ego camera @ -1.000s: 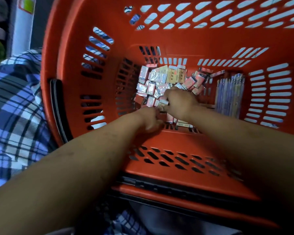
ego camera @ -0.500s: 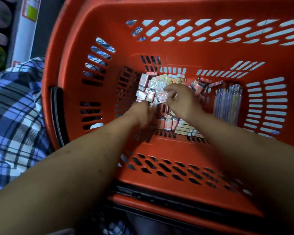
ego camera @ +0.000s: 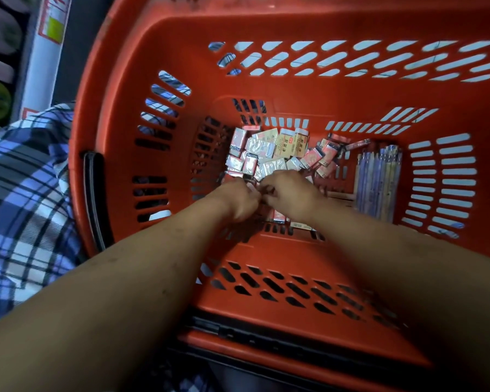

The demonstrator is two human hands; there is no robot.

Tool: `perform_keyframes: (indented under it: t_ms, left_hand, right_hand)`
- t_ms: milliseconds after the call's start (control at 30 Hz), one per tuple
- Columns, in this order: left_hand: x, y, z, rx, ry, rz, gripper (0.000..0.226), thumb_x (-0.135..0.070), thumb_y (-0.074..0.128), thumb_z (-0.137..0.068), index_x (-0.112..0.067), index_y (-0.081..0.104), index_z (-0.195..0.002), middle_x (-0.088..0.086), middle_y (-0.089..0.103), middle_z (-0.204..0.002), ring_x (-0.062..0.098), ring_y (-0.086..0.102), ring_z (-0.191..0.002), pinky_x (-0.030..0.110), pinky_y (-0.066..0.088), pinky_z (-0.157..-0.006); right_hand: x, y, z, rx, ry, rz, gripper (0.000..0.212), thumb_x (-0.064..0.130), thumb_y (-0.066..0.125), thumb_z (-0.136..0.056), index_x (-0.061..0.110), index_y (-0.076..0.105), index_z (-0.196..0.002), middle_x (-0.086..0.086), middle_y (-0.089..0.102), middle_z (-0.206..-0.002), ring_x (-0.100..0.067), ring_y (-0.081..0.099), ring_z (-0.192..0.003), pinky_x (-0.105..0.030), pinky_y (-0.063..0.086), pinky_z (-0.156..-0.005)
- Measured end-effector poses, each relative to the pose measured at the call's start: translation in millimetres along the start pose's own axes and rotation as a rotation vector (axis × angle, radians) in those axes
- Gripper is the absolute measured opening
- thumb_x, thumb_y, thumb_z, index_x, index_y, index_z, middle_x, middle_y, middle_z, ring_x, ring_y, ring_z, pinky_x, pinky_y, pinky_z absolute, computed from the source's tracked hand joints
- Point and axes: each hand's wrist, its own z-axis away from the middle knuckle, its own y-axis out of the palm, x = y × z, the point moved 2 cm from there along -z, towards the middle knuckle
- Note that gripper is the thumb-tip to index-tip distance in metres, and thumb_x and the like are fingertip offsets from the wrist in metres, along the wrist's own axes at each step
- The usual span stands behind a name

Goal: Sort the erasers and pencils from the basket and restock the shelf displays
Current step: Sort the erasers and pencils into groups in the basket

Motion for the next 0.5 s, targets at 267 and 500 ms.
perform_keyframes:
  t_ms: [267, 500]
  left_hand:
    - [-4.4, -2.1, 1.1, -0.038, 0.058, 0.072, 0.043, -0.046, 0.042, -0.105, -0.008, 0.061, -0.110, 0.016, 0.065, -0.123, 0.032, 0.058, -0.114, 0.028, 0.033, -0.078]
    - [4.8, -7.5, -3.5, -0.200, 0.073, 0.131, 0.035, -0.043, 0.055, -0.100, -0.011, 0.061, -0.086, 0.014, 0.071, -0.095, 0.034, 0.065, -0.091, 0.032, 0.039, -0.067]
  right_hand:
    - [-11.8, -13.4, -2.1, -0.362, 0.345, -0.085, 0.028, 0.025, 0.063, -0.094, 0.002, 0.071, -0.109, -0.024, 0.072, -0.097, -0.042, 0.069, -0.090, -0.043, 0.059, -0.078]
    - [-10.6, -1.9, -4.4, -0.365, 0.452, -0.579, 0.019, 0.025, 0.078, -0.082, 0.022, 0.076, -0.101, -0.010, 0.076, -0.090, -0.030, 0.073, -0.080, -0.041, 0.060, -0.079]
